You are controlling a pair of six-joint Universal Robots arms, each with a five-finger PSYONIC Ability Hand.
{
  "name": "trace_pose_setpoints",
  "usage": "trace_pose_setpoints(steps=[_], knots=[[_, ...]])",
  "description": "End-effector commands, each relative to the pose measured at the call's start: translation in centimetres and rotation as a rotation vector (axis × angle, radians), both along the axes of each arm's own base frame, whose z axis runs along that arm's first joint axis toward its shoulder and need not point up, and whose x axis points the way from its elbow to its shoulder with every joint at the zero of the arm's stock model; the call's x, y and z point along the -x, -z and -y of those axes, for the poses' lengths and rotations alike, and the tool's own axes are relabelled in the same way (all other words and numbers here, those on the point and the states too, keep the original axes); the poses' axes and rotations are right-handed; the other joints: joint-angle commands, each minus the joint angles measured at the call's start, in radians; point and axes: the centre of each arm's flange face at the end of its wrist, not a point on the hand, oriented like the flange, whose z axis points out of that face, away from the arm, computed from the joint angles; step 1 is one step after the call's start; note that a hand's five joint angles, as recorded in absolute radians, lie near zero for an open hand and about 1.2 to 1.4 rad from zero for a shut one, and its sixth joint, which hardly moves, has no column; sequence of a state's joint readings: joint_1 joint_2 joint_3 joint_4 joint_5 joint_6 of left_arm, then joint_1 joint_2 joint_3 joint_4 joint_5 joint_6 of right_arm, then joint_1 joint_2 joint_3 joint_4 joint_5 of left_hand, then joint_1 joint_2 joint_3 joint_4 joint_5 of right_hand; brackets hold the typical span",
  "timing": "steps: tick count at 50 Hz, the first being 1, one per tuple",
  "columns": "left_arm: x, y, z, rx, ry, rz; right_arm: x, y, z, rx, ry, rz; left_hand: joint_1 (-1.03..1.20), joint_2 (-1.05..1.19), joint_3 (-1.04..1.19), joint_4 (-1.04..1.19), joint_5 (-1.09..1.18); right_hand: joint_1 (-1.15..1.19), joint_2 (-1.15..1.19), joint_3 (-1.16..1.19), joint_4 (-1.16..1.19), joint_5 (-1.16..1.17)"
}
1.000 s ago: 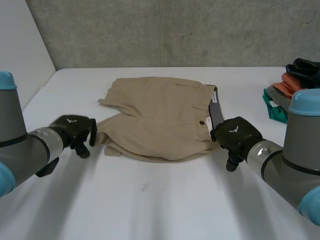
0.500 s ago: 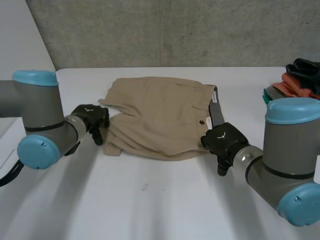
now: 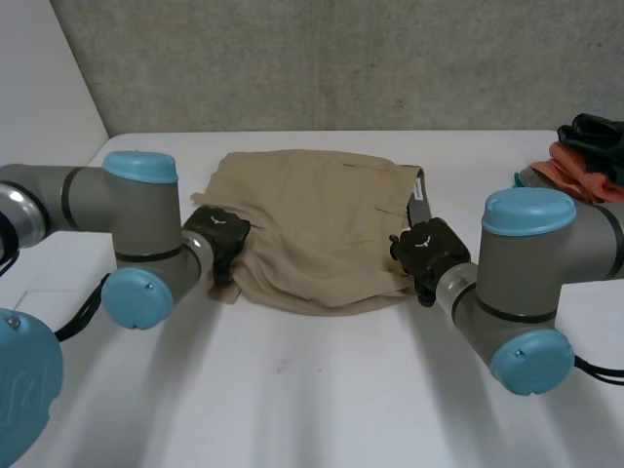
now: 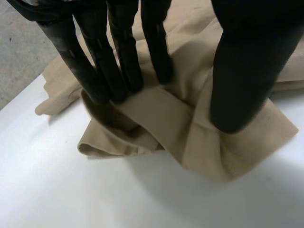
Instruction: Fold the laundry.
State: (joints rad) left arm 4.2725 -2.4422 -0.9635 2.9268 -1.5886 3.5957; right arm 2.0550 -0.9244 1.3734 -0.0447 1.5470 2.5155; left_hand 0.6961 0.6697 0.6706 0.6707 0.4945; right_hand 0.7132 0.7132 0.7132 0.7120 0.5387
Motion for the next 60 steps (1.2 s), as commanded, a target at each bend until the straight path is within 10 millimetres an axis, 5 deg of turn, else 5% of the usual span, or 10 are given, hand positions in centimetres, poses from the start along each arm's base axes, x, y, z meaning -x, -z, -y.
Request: trace_pose_setpoints(steps=[1, 8, 14, 18, 23, 27, 36, 46, 53, 60], knots=[[0.4, -1.3, -0.2, 0.037, 0.001, -0.005, -0.1, 0.3, 0.5, -0.002, 0.003, -0.011, 0.700, 0.727, 0.726, 0.726, 0.727, 0.683, 0.683, 0.683, 0.684, 0.683], [-1.5, -6.2, -3.5, 0.023, -0.023, 0.015, 1.6, -4.7, 0.0, 0.019, 0.027, 0.016, 0.700, 0.727, 0.726, 0.726, 0.727, 0.683, 0.683, 0.683, 0.684, 0.683], [-4.2, -12.0, -9.0, 0.040, 0.073, 0.032, 4.1, -9.5, -3.4, -0.106, -0.001, -0.044, 0.700, 0.727, 0.726, 0.726, 0.727, 0.683, 0.683, 0.683, 0.684, 0.683], [-5.7, -11.7, -13.0, -0.046, 0.153, 0.139, 5.8, -9.9, -6.3, -0.281, -0.040, -0.172, 0.700, 0.727, 0.726, 0.726, 0.727, 0.683, 0.683, 0.683, 0.684, 0.683], [-6.9, -8.9, -17.1, -0.219, 0.324, 0.304, 7.6, -8.5, -10.0, -0.551, -0.144, -0.395, 0.700, 0.727, 0.726, 0.726, 0.727, 0.683, 0.683, 0.683, 0.684, 0.683], [-6.6, -8.2, -17.7, -0.258, 0.380, 0.336, 7.7, -7.3, -10.3, -0.589, -0.174, -0.450, 0.700, 0.727, 0.726, 0.726, 0.727, 0.683, 0.683, 0.683, 0.684, 0.683], [-4.4, -9.1, -13.4, -0.142, 0.281, 0.333, 7.1, -6.6, -7.4, -0.460, -0.049, -0.370, 0.700, 0.727, 0.726, 0.726, 0.727, 0.683, 0.683, 0.683, 0.684, 0.683], [1.4, -11.6, -2.4, 0.324, 0.088, 0.126, 6.8, -6.3, 0.9, -0.089, 0.214, -0.107, 0.700, 0.727, 0.726, 0.726, 0.727, 0.683, 0.683, 0.683, 0.684, 0.683], [6.4, -9.5, 2.1, 0.522, 0.166, 0.022, 5.6, -4.5, 5.5, 0.194, 0.219, -0.110, 0.700, 0.727, 0.726, 0.726, 0.727, 0.683, 0.683, 0.683, 0.684, 0.683], [8.5, -6.8, 4.2, 0.612, 0.173, 0.035, 5.1, -3.1, 9.0, 0.394, 0.263, -0.161, 0.700, 0.727, 0.726, 0.726, 0.727, 0.683, 0.683, 0.683, 0.684, 0.683]])
